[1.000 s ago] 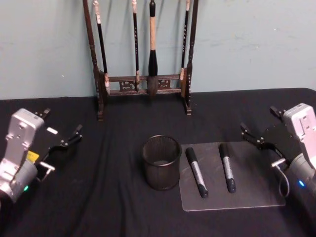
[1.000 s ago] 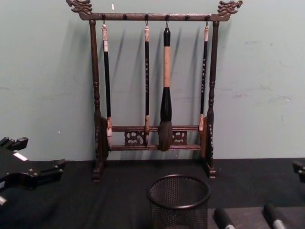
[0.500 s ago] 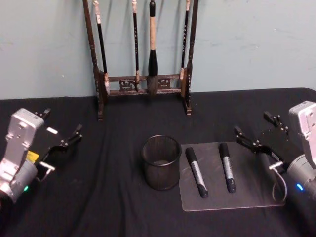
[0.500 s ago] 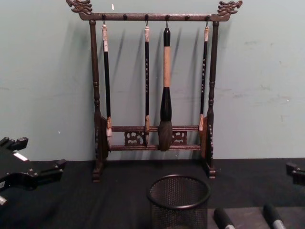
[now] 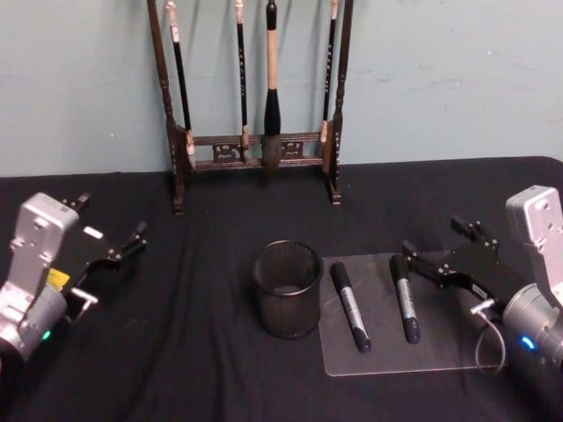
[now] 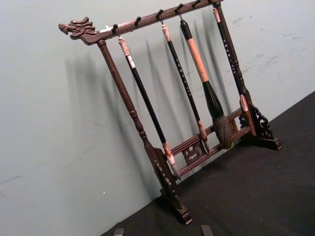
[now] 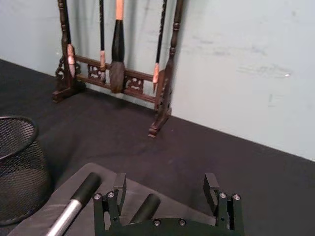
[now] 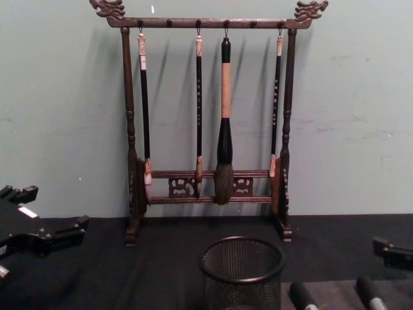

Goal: Pick up the water-based marker from the table and place it into the pen holder.

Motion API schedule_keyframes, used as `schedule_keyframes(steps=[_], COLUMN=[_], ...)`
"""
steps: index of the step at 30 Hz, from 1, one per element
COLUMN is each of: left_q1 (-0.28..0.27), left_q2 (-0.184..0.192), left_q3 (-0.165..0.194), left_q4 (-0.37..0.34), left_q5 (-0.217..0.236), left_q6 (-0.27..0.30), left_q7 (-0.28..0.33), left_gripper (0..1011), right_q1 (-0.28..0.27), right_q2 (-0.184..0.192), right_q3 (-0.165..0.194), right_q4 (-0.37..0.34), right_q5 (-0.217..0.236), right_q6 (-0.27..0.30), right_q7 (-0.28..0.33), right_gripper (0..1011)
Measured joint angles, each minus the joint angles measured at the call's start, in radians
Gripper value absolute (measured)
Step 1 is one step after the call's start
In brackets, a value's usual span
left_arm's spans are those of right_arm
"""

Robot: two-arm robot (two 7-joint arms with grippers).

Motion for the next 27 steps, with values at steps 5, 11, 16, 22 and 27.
schedule_keyframes(steps=[5,11,16,22,27], left_q1=[0.000,0.000,0.000,0.000,0.000], left_q2=[0.000,0.000,0.000,0.000,0.000], left_q3=[0.000,0.000,0.000,0.000,0.000], left_q4=[0.000,0.000,0.000,0.000,0.000], left_q5=[0.000,0.000,0.000,0.000,0.000], left_q6=[0.000,0.000,0.000,0.000,0.000], left_q7=[0.000,0.000,0.000,0.000,0.000], left_gripper=[1009,1009,1009,1009,1009], right_q1=[0.000,-0.002,-0.003,-0.003,-0.001], right_q2=[-0.006,-0.016,-0.028,-0.045,-0.065], right_q3=[-0.001,-0.005,-0.005,-0.004,0.009], right_q4=[0.004,0.013,0.027,0.050,0.069], right_q5=[-0.003,-0.019,-0.024,-0.027,-0.023], right_q6=[0.018,0.039,0.055,0.075,0.097], right_q7=[0.026,0.049,0.066,0.092,0.104], right_gripper=[1002,1002,1002,1002,1002])
